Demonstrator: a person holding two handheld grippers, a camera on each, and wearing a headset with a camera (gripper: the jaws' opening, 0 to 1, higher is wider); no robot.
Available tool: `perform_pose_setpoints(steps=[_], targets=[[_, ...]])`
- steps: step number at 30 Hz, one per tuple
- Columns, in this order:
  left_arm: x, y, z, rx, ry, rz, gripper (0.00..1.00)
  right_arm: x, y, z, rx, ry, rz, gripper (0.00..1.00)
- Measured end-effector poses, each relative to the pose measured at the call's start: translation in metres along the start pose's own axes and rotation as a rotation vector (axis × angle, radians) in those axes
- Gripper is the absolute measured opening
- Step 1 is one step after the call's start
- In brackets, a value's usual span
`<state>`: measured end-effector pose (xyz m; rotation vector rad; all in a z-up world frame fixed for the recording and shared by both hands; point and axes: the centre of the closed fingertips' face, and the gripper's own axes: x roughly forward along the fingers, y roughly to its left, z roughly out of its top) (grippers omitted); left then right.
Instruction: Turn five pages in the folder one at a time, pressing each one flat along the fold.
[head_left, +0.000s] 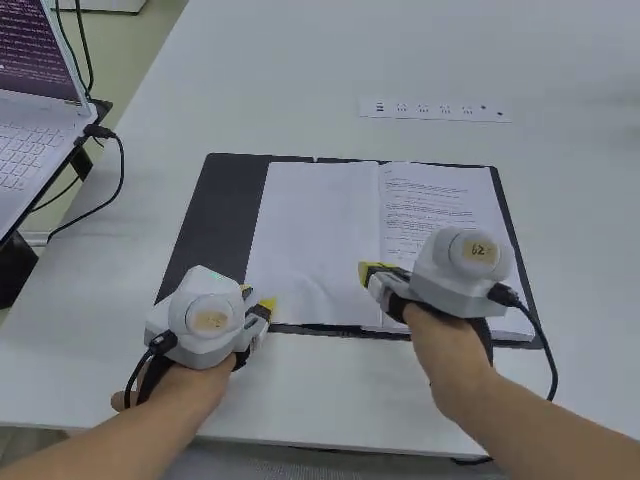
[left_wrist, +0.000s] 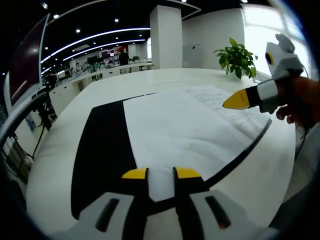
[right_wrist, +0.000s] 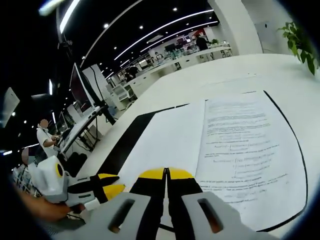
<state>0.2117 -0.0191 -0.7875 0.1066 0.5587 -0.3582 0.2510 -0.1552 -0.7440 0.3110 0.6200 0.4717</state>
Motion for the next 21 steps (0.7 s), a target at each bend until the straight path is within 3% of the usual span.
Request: perform_pose_setpoints(steps=[7, 14, 21], targets=[[0.000, 0.001, 0.000, -0.007, -0.008, 0.011, 0.18, 0.023, -0.025, 0.026, -0.027, -0.052, 0.004, 0.00], [0.001, 0.002, -0.001, -0.014, -0.016, 0.019, 0.18, 0.044, -0.035, 0.029, -0.042, -0.048, -0.010, 0.00], [0.002, 0.002, -0.003, -0.016, -0.026, 0.030, 0.18, 0.056, -0.040, 0.027, -0.004, -0.036, -0.022, 0.00]])
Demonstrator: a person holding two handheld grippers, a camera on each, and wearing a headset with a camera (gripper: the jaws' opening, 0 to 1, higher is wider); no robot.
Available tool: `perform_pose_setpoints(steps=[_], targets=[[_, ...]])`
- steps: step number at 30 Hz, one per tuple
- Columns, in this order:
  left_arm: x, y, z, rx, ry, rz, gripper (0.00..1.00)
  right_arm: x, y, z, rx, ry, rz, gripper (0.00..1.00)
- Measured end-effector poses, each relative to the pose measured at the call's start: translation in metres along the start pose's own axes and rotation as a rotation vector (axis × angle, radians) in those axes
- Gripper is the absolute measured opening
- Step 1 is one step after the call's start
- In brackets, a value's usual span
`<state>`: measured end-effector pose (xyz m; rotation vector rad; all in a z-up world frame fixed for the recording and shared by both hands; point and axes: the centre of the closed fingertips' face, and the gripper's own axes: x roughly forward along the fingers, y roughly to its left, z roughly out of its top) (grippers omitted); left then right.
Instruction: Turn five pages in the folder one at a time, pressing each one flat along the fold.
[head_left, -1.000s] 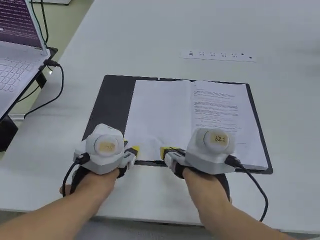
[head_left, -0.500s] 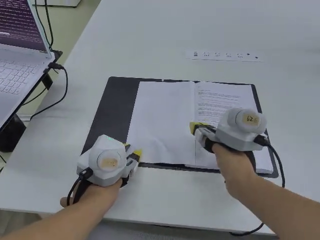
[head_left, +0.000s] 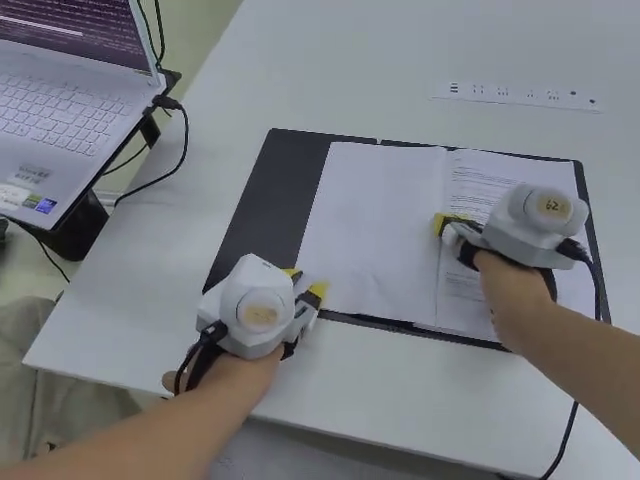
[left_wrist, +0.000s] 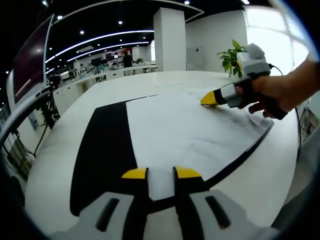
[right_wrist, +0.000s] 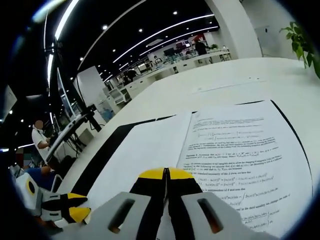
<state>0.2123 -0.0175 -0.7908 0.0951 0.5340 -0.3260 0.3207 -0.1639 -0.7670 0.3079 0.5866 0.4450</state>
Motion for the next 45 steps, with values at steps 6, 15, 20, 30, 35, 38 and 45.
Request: perform_pose_setpoints(steps=[6, 15, 20, 30, 35, 38, 45], targets=[[0.001, 0.000, -0.001, 0.001, -0.008, 0.000, 0.18, 0.005, -0.003, 0.005, 0.020, -0.007, 0.001, 0.00], [0.001, 0.000, -0.001, -0.003, -0.015, 0.001, 0.18, 0.020, -0.009, 0.015, -0.005, -0.026, 0.009, 0.00], [-0.001, -0.001, -0.001, -0.005, -0.017, 0.002, 0.18, 0.026, -0.010, 0.021, -0.015, -0.033, 0.009, 0.00], [-0.001, -0.001, 0.000, -0.006, -0.022, 0.002, 0.18, 0.033, -0.011, 0.031, -0.043, -0.042, 0.003, 0.00], [-0.001, -0.002, 0.000, -0.006, -0.023, 0.002, 0.18, 0.040, -0.013, 0.036, -0.052, -0.042, 0.003, 0.00], [-0.001, -0.003, 0.000, -0.005, -0.025, 0.002, 0.18, 0.052, -0.020, 0.040, -0.059, -0.041, 0.000, 0.00], [0.000, -0.003, 0.000, -0.003, -0.026, 0.002, 0.18, 0.074, -0.031, 0.052, -0.056, -0.056, -0.018, 0.00]])
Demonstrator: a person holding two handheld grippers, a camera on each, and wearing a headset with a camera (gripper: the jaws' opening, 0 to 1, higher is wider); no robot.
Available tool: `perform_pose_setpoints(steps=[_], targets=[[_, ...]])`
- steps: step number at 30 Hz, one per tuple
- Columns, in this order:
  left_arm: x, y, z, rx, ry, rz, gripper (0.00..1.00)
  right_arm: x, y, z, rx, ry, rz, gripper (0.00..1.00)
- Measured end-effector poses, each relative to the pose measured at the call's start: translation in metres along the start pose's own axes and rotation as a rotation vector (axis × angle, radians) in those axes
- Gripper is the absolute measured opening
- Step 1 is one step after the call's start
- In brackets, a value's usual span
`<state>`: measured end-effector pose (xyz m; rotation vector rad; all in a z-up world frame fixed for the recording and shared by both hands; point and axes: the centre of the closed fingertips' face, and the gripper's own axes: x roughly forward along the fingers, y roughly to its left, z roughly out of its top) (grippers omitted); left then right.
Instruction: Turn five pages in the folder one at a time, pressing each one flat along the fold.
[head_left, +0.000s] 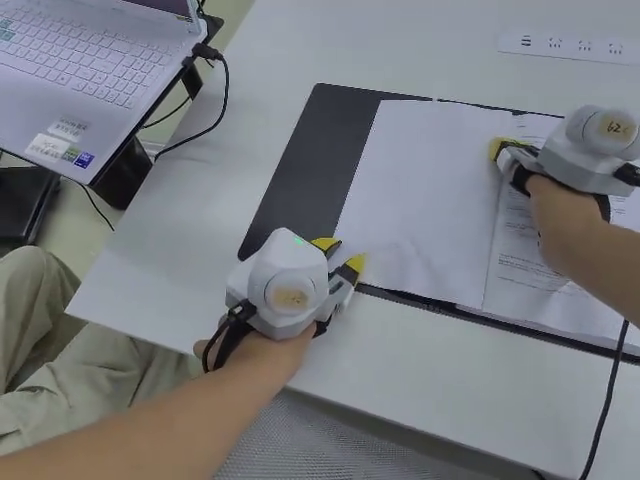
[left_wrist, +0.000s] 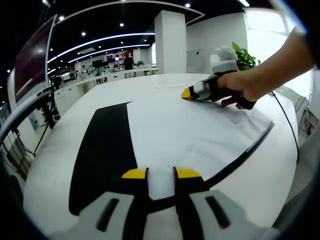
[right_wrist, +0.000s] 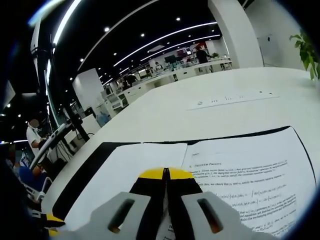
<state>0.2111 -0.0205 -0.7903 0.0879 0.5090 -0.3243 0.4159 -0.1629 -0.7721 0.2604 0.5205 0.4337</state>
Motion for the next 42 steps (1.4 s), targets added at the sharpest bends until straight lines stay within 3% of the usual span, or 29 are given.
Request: perform_pose_setpoints(steps=[19, 40, 42], targets=[[-0.001, 0.000, 0.000, -0.003, -0.009, -0.001, 0.18, 0.042, -0.025, 0.020, -0.069, -0.001, -0.018, 0.00], [-0.001, 0.000, 0.000, -0.007, -0.010, 0.000, 0.18, 0.027, -0.017, 0.011, -0.043, 0.006, 0.005, 0.00], [-0.001, 0.000, 0.000, -0.008, -0.011, 0.000, 0.18, 0.016, -0.009, 0.008, -0.043, 0.006, 0.007, 0.00]])
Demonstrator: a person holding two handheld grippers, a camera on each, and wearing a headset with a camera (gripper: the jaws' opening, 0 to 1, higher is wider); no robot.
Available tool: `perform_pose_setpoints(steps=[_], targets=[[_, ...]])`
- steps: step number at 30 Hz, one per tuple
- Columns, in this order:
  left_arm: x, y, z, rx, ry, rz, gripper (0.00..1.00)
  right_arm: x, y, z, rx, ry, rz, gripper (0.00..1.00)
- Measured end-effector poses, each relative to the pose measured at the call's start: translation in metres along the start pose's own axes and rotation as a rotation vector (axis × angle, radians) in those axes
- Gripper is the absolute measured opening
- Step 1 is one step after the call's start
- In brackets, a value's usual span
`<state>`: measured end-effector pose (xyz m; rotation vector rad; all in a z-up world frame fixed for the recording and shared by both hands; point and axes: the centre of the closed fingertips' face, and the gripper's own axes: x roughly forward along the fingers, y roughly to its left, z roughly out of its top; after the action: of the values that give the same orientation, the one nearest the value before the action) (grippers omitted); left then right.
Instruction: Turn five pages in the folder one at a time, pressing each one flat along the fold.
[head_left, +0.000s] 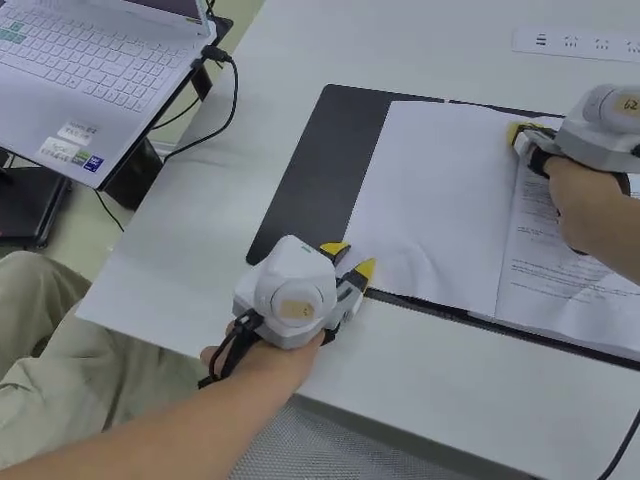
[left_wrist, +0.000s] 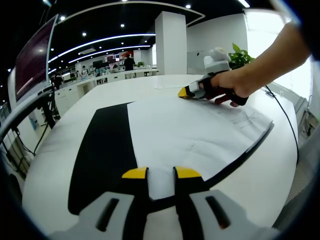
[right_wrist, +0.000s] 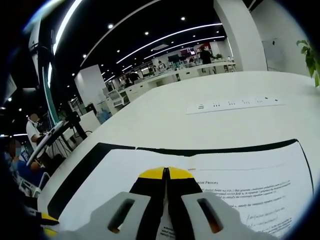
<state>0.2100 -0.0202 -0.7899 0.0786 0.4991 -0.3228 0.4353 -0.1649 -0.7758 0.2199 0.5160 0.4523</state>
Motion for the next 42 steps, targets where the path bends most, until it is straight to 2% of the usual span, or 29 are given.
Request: perform_pose_setpoints(steps=[2, 8, 12, 16, 26, 31, 42], targets=[[0.000, 0.000, 0.000, 0.000, -0.002, 0.000, 0.18, -0.004, 0.001, -0.004, 0.000, 0.000, 0.001, 0.00], [-0.001, 0.001, 0.001, 0.000, -0.002, 0.000, 0.18, -0.034, 0.021, -0.012, -0.009, 0.005, 0.012, 0.00], [-0.001, 0.001, 0.001, -0.001, -0.003, 0.000, 0.18, -0.041, 0.026, -0.017, -0.003, 0.017, 0.019, 0.00], [0.000, 0.002, 0.001, 0.000, -0.001, 0.000, 0.18, -0.041, 0.024, -0.023, 0.004, 0.021, 0.030, 0.00], [0.001, 0.002, 0.001, -0.003, 0.001, 0.001, 0.18, -0.064, 0.031, -0.033, 0.049, 0.003, 0.044, 0.00], [0.003, 0.002, 0.000, -0.003, 0.001, 0.001, 0.18, -0.075, 0.037, -0.042, 0.051, -0.003, 0.064, 0.00], [0.003, 0.003, -0.001, -0.004, -0.002, 0.001, 0.18, -0.096, 0.044, -0.056, 0.058, -0.005, 0.060, 0.00]])
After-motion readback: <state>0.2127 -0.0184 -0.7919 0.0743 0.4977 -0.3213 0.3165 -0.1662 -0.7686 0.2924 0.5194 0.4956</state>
